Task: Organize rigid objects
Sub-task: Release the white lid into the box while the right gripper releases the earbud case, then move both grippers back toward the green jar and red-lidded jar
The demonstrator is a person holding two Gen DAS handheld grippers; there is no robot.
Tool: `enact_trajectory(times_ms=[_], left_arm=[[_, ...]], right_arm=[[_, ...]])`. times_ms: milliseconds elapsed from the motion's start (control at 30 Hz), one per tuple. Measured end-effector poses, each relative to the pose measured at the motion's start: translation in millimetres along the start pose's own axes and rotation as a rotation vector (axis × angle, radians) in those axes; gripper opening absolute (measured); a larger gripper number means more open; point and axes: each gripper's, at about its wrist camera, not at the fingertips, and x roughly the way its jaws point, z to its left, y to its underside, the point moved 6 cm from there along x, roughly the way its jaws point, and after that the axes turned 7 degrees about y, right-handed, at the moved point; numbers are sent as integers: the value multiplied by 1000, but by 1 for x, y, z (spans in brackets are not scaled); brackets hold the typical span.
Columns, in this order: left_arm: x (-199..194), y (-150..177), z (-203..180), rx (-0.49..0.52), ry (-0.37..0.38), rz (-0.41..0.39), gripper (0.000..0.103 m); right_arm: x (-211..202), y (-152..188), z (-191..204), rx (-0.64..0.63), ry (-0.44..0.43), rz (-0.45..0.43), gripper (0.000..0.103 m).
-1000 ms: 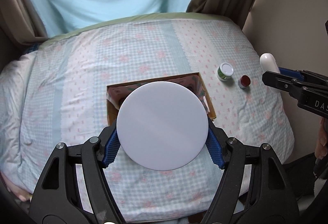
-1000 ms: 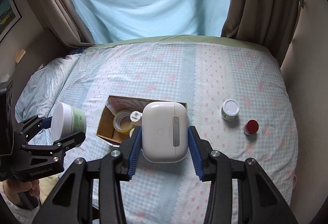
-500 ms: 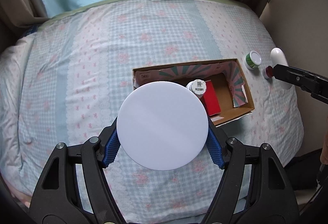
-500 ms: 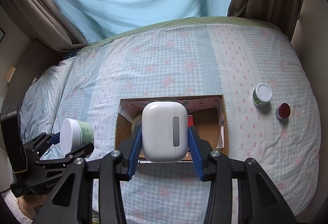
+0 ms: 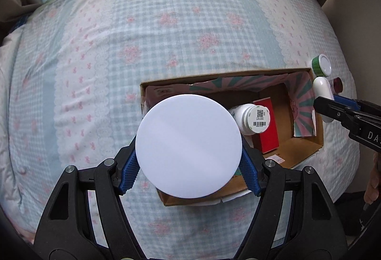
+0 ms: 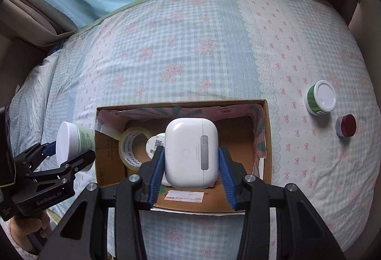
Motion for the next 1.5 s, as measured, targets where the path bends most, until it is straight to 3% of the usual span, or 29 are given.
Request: enact_trajectory(times_ms=[333, 500, 633, 667, 733, 767, 800, 867, 1233, 1500], left_arm=[[62, -5, 4, 44, -36, 136, 69], [77, -19, -3, 122, -80, 169, 69], [86, -23, -10, 140, -53, 220, 70], [86, -23, -12, 147, -56, 221, 72], [79, -25, -16, 161, -64, 194, 103], [75, -27, -18, 164, -60, 173, 103], [71, -27, -18, 165, -60, 169, 103], [69, -25, -17, 159, -59, 166, 103], [31, -21, -11, 93, -43, 105, 103], [-22, -3, -12, 78, -51, 16, 103]], right_arm=[[69, -15, -23, 88, 25, 131, 41], [86, -23, -32, 113, 35, 170, 41], [94, -26, -31, 107, 32, 200, 41], [96, -26, -31, 107, 37, 207, 41], [99, -26, -31, 111, 37, 223, 41], [101, -25, -31, 118, 29, 228, 50], [100, -25, -32, 126, 23, 225, 74], [96, -28, -34, 148, 18, 188, 103], [68, -30, -28, 184, -48, 98, 103], [26, -15, -17, 181, -68, 55, 103]])
